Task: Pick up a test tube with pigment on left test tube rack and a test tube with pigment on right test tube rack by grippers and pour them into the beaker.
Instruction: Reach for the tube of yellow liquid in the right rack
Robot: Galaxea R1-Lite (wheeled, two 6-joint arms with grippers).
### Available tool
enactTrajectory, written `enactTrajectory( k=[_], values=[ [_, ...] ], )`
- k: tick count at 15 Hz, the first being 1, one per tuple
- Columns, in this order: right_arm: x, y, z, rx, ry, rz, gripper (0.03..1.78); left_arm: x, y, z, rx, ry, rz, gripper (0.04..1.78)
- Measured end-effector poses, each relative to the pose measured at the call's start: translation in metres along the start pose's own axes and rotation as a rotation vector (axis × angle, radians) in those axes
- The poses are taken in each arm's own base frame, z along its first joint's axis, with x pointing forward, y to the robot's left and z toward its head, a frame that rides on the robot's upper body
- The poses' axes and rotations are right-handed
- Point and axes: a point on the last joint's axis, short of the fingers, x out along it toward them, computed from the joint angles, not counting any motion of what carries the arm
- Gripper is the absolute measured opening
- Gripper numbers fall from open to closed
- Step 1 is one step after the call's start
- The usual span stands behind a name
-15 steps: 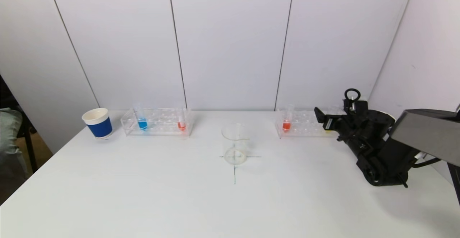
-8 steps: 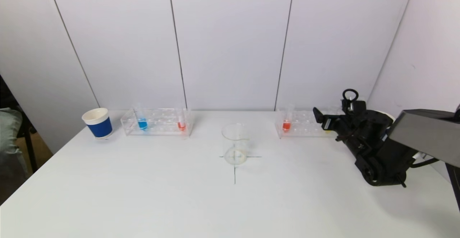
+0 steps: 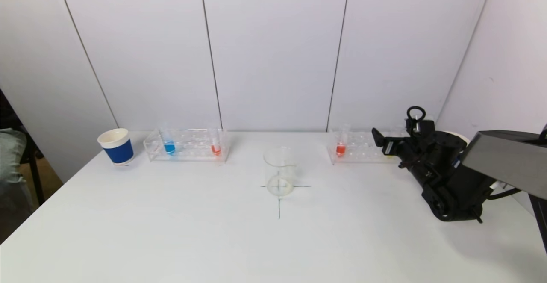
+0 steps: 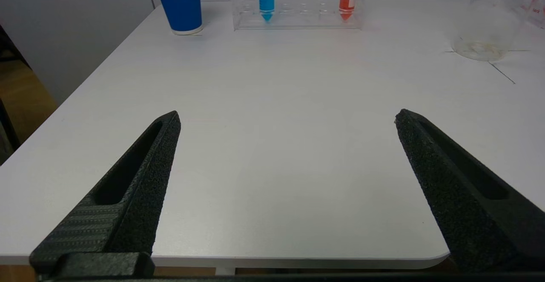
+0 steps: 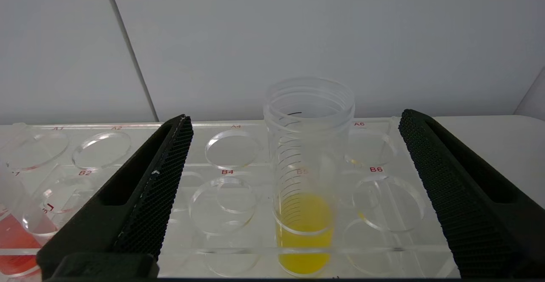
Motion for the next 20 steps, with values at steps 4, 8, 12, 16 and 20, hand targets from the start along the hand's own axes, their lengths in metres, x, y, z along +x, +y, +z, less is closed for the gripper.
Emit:
enactTrajectory(
  k=[4, 8, 12, 16, 20],
  values=[
    [0.0008, 0.0, -0.0004, 0.0, -0.002, 0.0, 1.76, 0.0, 0.0, 0.0, 0.0, 0.0, 0.0, 1.76],
    [0.0011, 0.0, -0.0008, -0.003, -0.002, 0.0, 1.47, 0.0, 0.0, 0.0, -0.001, 0.0, 0.0, 1.76],
    [0.0012, 0.0, -0.0011, -0.003, -0.001, 0.0, 0.8, 0.0, 0.0, 0.0, 0.0, 0.0, 0.0, 1.76],
    [0.0012, 0.0, -0.0013, -0.003, 0.0, -0.001, 0.48, 0.0, 0.0, 0.0, 0.0, 0.0, 0.0, 1.76],
    [0.0013, 0.0002, -0.0011, -0.003, -0.001, -0.001, 0.5, 0.0, 0.0, 0.0, 0.0, 0.0, 0.0, 1.76]
  ],
)
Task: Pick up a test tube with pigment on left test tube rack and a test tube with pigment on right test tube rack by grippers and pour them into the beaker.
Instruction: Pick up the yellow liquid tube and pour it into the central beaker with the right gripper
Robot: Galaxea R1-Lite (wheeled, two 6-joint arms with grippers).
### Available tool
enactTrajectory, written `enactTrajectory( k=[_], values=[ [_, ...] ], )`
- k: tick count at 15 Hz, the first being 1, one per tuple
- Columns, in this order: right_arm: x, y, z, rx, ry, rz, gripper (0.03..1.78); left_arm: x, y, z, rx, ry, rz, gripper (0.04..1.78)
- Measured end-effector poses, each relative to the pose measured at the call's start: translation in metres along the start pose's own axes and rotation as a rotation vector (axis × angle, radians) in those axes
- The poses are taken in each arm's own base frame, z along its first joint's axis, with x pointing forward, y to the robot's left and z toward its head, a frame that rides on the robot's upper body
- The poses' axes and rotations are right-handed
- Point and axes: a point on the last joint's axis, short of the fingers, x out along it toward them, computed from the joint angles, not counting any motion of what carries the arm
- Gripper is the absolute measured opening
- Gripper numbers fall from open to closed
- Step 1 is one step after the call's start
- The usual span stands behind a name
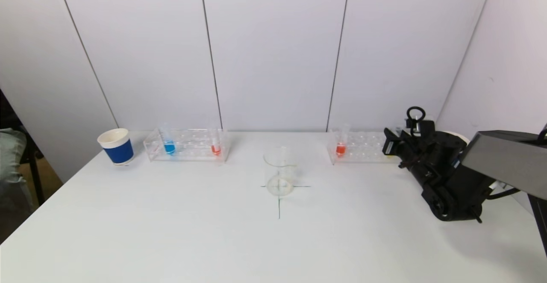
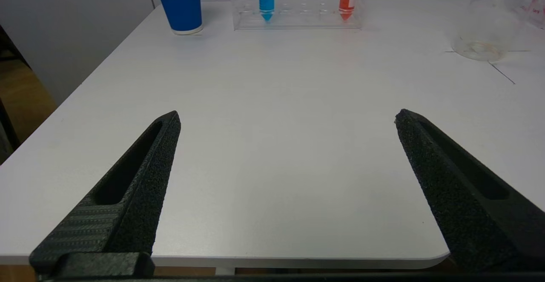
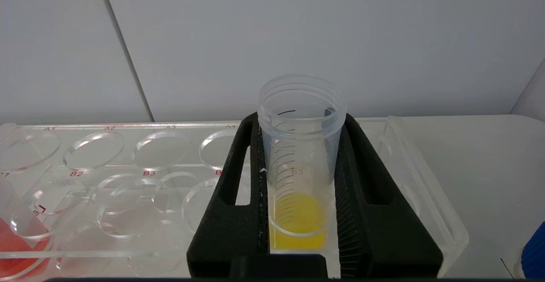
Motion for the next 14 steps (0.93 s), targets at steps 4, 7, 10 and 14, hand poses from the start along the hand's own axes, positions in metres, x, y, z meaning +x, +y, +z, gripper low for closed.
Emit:
enactTrajectory(
  k=[4, 7, 10, 14],
  values=[
    [0.001, 0.0, 0.001, 0.002, -0.004, -0.005, 0.5, 0.0, 0.0, 0.0, 0.0, 0.0, 0.0, 1.76],
    [0.001, 0.0, 0.002, 0.002, -0.007, -0.007, 0.5, 0.0, 0.0, 0.0, 0.0, 0.0, 0.0, 1.76],
    [-0.002, 0.0, 0.012, 0.002, -0.023, -0.008, 0.5, 0.0, 0.0, 0.0, 0.0, 0.0, 0.0, 1.76],
    [-0.006, 0.001, 0.037, -0.032, -0.081, -0.01, 0.5, 0.0, 0.0, 0.0, 0.0, 0.0, 0.0, 1.76]
  ],
)
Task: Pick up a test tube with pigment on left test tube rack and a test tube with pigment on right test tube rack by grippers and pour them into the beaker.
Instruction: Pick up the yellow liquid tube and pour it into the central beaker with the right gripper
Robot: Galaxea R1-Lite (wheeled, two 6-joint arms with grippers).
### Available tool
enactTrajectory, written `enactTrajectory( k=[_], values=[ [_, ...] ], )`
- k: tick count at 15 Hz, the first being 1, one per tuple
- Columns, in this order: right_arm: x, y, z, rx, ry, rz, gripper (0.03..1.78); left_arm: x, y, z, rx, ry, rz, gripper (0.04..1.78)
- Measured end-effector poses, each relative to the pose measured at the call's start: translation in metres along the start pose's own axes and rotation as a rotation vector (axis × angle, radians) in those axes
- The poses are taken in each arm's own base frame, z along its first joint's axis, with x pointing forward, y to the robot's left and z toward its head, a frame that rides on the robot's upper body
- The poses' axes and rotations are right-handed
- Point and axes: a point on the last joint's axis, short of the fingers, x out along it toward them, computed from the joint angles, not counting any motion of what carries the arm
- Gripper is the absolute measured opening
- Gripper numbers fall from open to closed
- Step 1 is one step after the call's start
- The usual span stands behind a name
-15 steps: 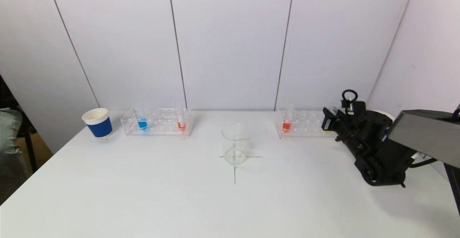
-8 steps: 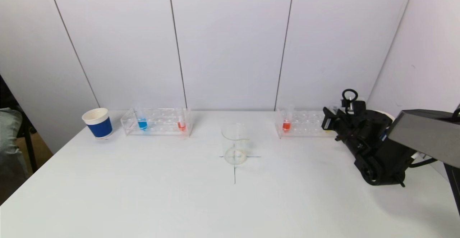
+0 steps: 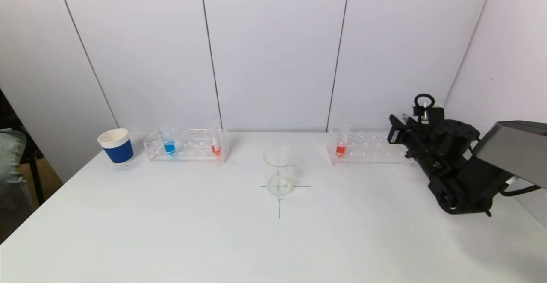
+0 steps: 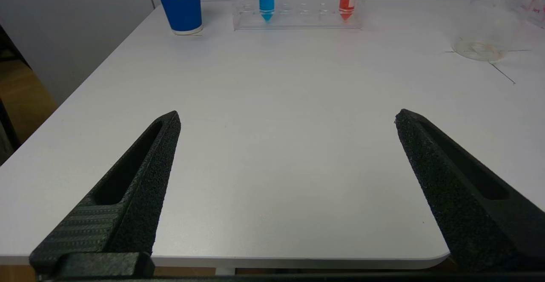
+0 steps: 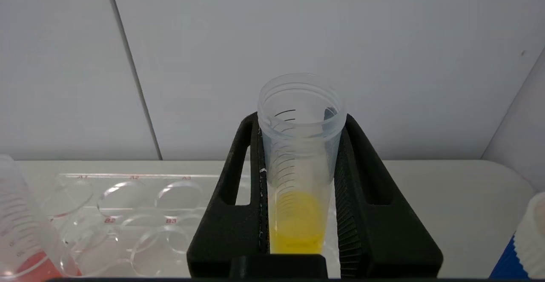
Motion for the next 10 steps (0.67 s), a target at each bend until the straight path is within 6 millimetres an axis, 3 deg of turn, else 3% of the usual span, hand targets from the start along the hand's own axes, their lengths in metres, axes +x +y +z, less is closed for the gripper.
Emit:
enactTrajectory(
  k=[10],
  values=[
    [-0.005, 0.013, 0.08, -0.024, -0.117, 0.03, 0.5, 0.0, 0.0, 0.0, 0.0, 0.0, 0.0, 1.76]
  ],
)
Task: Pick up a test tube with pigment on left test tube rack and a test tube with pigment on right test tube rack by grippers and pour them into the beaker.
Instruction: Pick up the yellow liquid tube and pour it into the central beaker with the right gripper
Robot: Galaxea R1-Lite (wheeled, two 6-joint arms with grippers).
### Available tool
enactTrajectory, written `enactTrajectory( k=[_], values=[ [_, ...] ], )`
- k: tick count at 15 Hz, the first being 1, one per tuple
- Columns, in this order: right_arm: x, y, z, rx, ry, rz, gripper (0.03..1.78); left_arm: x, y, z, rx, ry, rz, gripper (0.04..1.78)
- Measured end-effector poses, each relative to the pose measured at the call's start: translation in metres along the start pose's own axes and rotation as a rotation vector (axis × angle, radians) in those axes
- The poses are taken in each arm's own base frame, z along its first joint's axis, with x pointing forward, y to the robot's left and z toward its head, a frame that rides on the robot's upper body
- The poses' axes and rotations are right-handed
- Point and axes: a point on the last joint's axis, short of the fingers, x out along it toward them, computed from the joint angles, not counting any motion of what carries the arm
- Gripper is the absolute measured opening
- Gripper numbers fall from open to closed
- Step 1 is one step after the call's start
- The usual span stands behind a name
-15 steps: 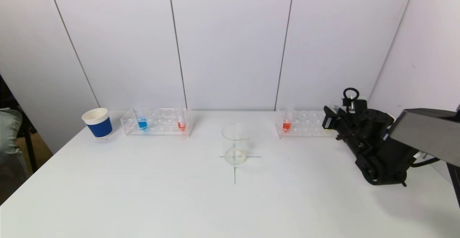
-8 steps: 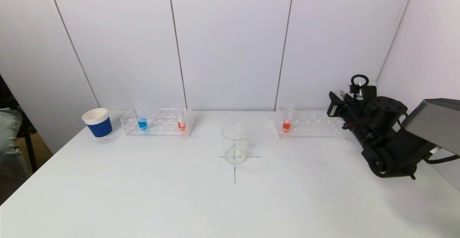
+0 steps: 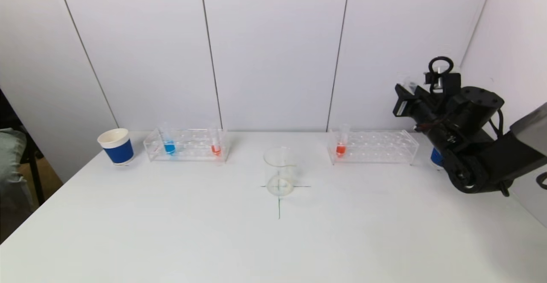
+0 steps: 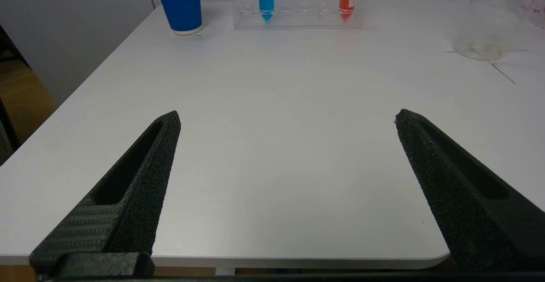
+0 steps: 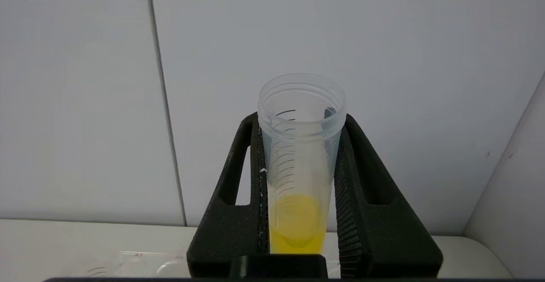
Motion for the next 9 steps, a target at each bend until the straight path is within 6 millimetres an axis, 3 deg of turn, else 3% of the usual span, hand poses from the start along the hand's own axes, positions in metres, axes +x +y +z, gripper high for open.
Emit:
enactTrajectory(
  k=[6, 9],
  values=[
    [-0.003, 0.026, 0.078, -0.034, -0.021, 0.073, 0.5, 0.0, 0.0, 0.0, 0.0, 0.0, 0.0, 1.76],
    [-0.005, 0.044, 0.104, -0.093, -0.051, 0.126, 0.5, 0.0, 0.0, 0.0, 0.0, 0.0, 0.0, 1.76]
  ],
)
